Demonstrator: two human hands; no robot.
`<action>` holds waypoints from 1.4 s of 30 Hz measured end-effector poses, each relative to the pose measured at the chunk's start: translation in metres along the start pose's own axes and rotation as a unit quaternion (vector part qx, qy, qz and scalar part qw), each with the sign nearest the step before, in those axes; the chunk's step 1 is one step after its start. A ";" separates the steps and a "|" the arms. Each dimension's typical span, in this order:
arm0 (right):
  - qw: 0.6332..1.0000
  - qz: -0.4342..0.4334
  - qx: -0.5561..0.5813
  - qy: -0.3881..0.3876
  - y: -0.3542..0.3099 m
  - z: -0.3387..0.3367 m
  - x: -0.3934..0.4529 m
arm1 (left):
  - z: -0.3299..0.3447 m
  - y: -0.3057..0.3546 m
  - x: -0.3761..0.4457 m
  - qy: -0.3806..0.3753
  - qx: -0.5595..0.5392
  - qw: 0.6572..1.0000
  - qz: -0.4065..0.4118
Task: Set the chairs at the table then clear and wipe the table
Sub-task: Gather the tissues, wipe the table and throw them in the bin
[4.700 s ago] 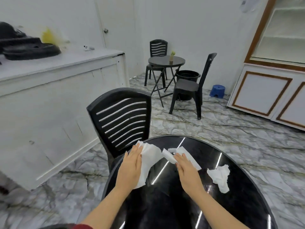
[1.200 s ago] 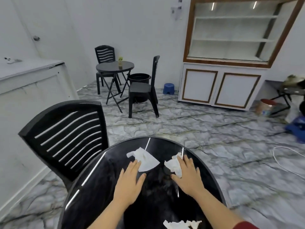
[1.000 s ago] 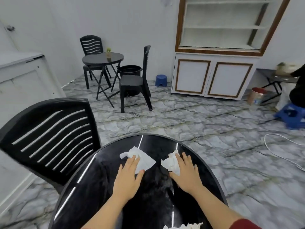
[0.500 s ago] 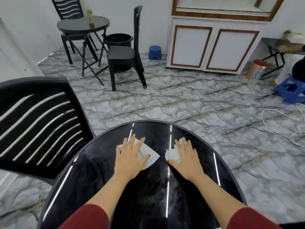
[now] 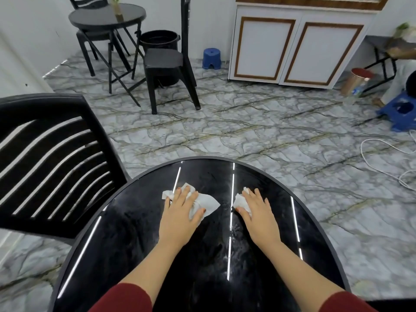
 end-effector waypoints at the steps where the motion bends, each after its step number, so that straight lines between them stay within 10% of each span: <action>1: 1.000 -0.005 0.030 0.000 -0.003 -0.002 -0.002 | -0.002 0.000 -0.001 -0.003 -0.023 1.000 -0.004; 15: 0.985 -0.128 0.107 -0.045 -0.114 -0.004 -0.012 | -0.102 -0.001 -0.063 0.123 -0.111 0.984 -0.068; 27: 0.898 -0.360 0.149 -0.203 -0.312 0.084 -0.150 | -0.208 -0.096 -0.315 0.290 -0.051 0.920 -0.259; 42: 0.836 -0.378 0.056 -0.394 -0.344 0.269 -0.407 | -0.115 -0.177 -0.648 0.289 -0.119 0.831 -0.460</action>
Point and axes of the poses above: each hand's wrist, its own x-axis towards the middle knuckle, its own z-axis out of the palm, y = z × x, the point moved 5 cm from there along x, towards the middle knuckle, and after that the axes turned 3 degrees about -y, right-handed, at the moved point
